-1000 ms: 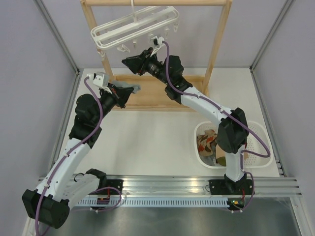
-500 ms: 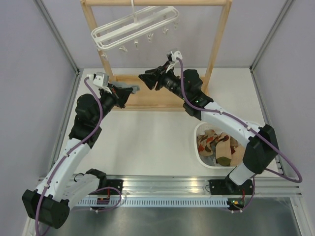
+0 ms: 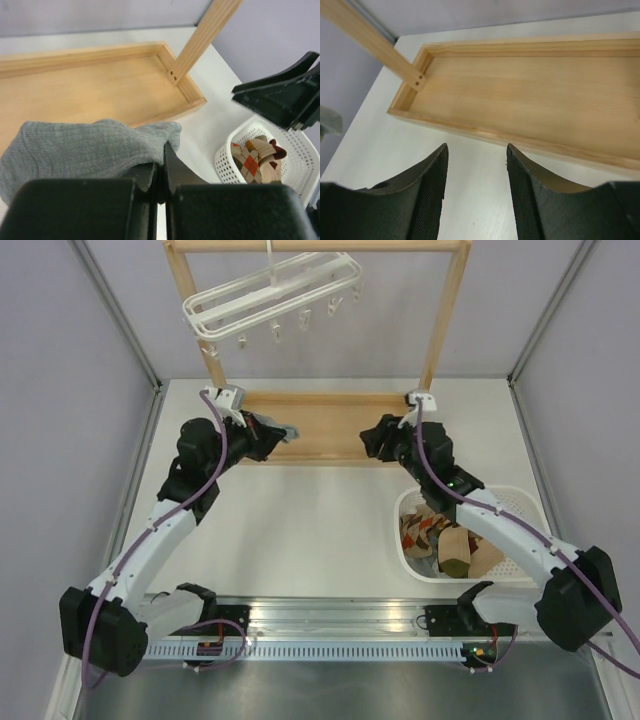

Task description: Remove the socks clipped to the hanger

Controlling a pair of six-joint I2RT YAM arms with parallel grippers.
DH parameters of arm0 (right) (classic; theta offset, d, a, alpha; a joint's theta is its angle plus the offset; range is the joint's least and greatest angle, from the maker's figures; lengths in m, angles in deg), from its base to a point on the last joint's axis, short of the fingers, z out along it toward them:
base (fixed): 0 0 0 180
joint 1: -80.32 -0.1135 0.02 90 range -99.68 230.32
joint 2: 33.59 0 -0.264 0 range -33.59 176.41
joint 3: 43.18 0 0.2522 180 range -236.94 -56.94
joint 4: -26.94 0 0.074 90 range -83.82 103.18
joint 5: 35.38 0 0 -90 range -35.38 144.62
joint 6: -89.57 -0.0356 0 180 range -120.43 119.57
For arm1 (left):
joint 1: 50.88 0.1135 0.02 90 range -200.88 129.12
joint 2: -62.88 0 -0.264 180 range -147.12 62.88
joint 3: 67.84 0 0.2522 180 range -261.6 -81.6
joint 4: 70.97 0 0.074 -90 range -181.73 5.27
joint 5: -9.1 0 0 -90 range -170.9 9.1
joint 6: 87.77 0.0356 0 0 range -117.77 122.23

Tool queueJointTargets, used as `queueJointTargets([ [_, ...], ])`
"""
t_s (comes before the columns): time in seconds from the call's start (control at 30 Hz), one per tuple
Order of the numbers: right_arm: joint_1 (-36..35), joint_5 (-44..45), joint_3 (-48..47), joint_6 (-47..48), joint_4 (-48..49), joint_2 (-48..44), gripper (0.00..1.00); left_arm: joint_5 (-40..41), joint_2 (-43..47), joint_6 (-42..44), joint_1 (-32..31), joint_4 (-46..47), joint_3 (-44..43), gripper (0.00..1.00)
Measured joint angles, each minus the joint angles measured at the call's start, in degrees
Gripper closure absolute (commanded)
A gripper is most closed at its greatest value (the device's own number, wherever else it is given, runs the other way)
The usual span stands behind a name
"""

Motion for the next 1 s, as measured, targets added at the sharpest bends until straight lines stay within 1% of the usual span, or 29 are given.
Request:
queueJointTargets([
  [0.1,5.0,2.1,3.7,-2.0,-2.3,-5.6,0.43,-3.0,-3.6,-0.7,-0.7,-0.2,-0.5,0.98],
  [0.2,10.0,3.5,5.2,-2.9,-5.3,-10.6,0.41,-4.6,-6.0,-0.7,-3.6,-0.7,-1.2,0.98],
  [0.33,16.0,3.8,5.4,-2.8,-9.3,-14.4,0.40,-6.1,-9.0,0.4,-12.8,-2.4,-3.5,0.98],
  [0.43,21.2,3.0,5.4,-2.8,-12.5,-15.3,0.40,-7.7,-12.2,2.0,-20.3,-3.1,-6.3,0.98],
  [0.5,25.0,1.8,5.6,-2.8,-14.3,-15.8,0.39,-9.0,-14.6,2.9,-24.0,-3.3,-8.3,0.98],
  [0.6,30.6,0.0,6.8,-3.1,-16.5,-18.7,0.38,-10.2,-19.5,4.5,-29.6,-3.7,-13.0,0.98],
  [0.77,37.5,-3.4,6.8,-3.8,-18.9,-24.3,0.37,-10.6,-32.8,6.5,-39.4,-3.9,-26.5,0.98],
  [0.87,39.5,-4.3,5.6,-3.8,-21.2,-26.1,0.36,-11.1,-41.0,7.0,-44.5,-4.2,-34.2,0.98],
  [1.0,41.3,-3.9,3.6,-3.3,-24.6,-28.3,0.34,-13.2,-49.3,7.2,-49.0,-5.0,-42.6,0.98],
])
